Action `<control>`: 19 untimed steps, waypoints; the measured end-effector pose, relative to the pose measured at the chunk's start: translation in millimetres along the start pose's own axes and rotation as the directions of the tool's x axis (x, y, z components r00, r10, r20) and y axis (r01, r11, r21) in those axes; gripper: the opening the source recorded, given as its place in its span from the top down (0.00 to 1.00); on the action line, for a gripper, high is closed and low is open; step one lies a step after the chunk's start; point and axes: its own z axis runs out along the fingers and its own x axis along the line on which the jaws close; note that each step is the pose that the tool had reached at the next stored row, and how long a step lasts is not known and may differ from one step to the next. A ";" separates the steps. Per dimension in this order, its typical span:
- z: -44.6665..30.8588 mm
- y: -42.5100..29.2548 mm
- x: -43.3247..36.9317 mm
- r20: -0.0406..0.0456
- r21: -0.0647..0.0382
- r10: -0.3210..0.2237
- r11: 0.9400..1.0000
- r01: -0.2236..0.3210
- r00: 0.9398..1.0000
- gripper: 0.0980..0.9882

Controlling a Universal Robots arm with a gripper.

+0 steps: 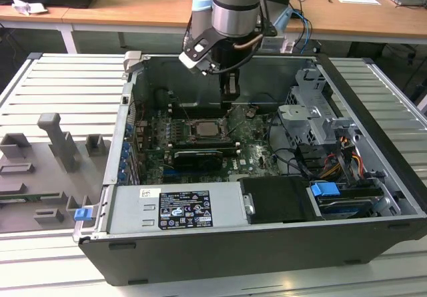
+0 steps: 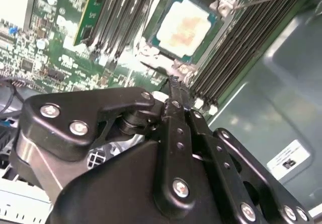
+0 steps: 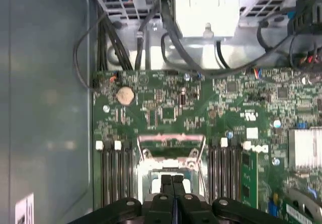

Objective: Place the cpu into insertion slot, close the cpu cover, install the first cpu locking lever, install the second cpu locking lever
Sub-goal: 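Close the cpu cover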

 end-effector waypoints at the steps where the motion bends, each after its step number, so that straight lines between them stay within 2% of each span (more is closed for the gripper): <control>1: 0.2 3.3 0.1 0.000 0.000 0.000 1.000 0.000 1.000 0.99; 3: 0.7 9.9 0.2 0.000 0.000 -0.003 1.000 0.003 1.000 0.99; 6: 1.2 13.5 0.3 -0.001 0.001 -0.034 0.999 0.034 0.999 0.99; 9: 2.4 20.0 0.4 -0.001 0.002 -0.055 0.998 0.055 0.998 0.99; 10: 2.9 26.3 0.6 -0.001 0.002 -0.056 0.998 0.056 0.998 0.99; 13: 3.7 36.6 1.4 -0.001 0.002 -0.056 0.998 0.056 0.998 0.99; 14: 4.3 43.6 2.0 -0.001 0.002 -0.057 0.998 0.057 0.998 0.99; 15: 4.8 47.3 2.3 -0.001 0.002 -0.057 0.998 0.057 0.998 0.99; 17: 7.1 53.3 3.0 -0.001 0.002 -0.058 0.998 0.058 0.998 0.99; 19: 11.0 55.4 3.7 -0.001 0.002 -0.059 0.998 0.059 0.998 0.99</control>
